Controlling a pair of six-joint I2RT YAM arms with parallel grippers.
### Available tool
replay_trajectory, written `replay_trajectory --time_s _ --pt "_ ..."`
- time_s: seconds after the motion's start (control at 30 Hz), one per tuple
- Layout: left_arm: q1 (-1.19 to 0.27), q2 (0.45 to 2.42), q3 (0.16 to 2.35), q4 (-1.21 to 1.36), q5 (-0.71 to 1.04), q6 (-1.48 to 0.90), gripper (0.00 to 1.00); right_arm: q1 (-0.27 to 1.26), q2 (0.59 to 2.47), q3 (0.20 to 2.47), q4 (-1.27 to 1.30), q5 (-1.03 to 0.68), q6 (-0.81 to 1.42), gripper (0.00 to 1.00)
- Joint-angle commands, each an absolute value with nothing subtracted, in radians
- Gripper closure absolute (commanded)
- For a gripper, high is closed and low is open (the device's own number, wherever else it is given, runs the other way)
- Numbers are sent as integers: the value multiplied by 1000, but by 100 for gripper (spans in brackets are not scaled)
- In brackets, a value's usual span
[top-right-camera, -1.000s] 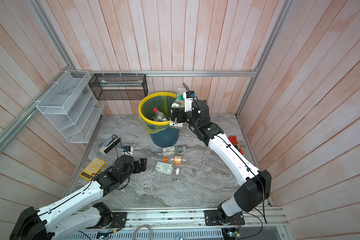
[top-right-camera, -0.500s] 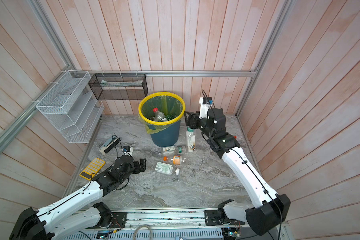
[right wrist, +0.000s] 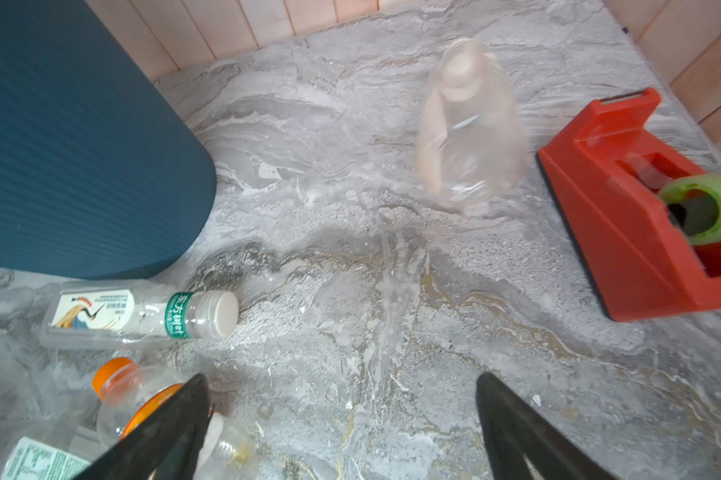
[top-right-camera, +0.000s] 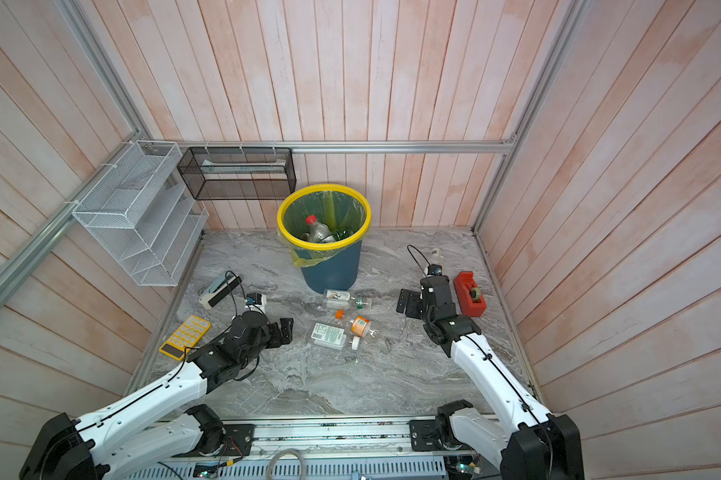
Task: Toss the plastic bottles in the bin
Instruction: 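Move the right gripper to the clear bottle lying by the far wall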
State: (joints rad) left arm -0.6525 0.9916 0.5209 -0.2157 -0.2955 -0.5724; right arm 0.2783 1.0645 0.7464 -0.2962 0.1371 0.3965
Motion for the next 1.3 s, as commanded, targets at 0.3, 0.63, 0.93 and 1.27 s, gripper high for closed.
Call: replay_trajectory --time_s 0.3,0.63,0.93,1.27 --pt "-640 1118 565 -149 -290 -487 0 62 1517 1145 -280 211 295 0" --pt "-589 1279 673 -90 -209 -382 0 -29 1795 1430 -343 128 390 0" --pt "-537 1418 764 -37 -120 -264 0 -23 2046 1641 -399 95 492 0" --pt "-511 1505 816 -32 -45 -262 0 -21 2214 1981 -483 230 126 0"
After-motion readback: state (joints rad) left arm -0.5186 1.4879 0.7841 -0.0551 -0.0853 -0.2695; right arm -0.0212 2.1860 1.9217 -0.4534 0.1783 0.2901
